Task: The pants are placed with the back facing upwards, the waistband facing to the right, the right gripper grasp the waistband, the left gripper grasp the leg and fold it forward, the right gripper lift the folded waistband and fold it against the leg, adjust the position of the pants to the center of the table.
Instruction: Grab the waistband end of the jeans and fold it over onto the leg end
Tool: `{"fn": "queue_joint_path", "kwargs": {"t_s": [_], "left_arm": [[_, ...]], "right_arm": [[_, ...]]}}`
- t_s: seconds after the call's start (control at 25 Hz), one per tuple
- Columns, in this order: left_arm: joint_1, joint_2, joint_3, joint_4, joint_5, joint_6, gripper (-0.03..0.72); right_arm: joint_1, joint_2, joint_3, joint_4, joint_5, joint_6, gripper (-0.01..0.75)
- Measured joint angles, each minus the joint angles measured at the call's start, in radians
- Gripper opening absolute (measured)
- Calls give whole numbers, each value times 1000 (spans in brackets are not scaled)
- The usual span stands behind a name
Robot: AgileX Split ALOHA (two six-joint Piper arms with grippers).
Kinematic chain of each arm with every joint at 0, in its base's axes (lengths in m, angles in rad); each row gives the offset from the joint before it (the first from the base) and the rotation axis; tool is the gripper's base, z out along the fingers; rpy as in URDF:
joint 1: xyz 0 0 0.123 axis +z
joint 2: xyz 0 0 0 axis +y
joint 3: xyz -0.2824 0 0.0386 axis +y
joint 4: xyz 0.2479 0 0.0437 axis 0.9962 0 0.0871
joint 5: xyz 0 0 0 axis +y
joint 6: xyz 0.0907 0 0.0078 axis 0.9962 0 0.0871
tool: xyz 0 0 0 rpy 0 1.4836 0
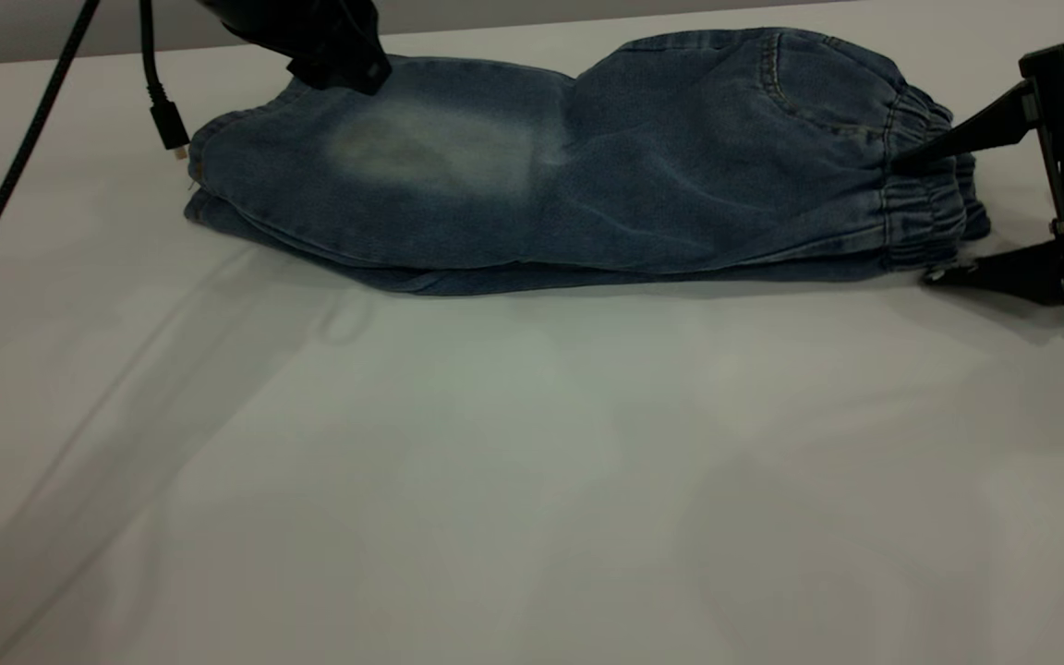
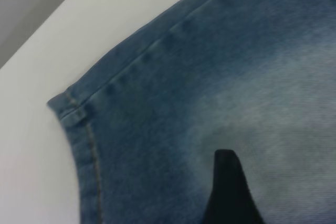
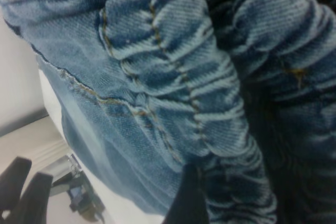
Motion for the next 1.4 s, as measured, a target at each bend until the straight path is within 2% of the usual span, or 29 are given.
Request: {"fn": "queue_joint_path", "kwargs": {"t_s": [0.24,0.4,0.64,0.72,0.84,1.04,1.16,1.4], "left_arm": [[-38,0,0,1,18,-1,435],[-53,0,0,2,30,-1,435],[-89,0,0,2,26,-1,435],[-105,1,0,2,-5,-1,435],[-131,11,0,1,-99,-1,435],[-177,68,-31,0,-253,-16,435],[-207,120,-64,0,-255,-16,434],[-235,226,-157,0,-227,-69,396]], "right_arm": [[0,0,-19,28,-36,24,465],[0,0,-19,60,-39,23,333],[0,0,-19,109,-34,-30,80],[0,0,-19,116,-29,-43,39],[0,0,-19,117,23,-84,32],[0,-1,-19,116,189,-174,32],[0,-5,-19,114,268,-195,32],[0,-62,-18,109,268,-202,32]]}}
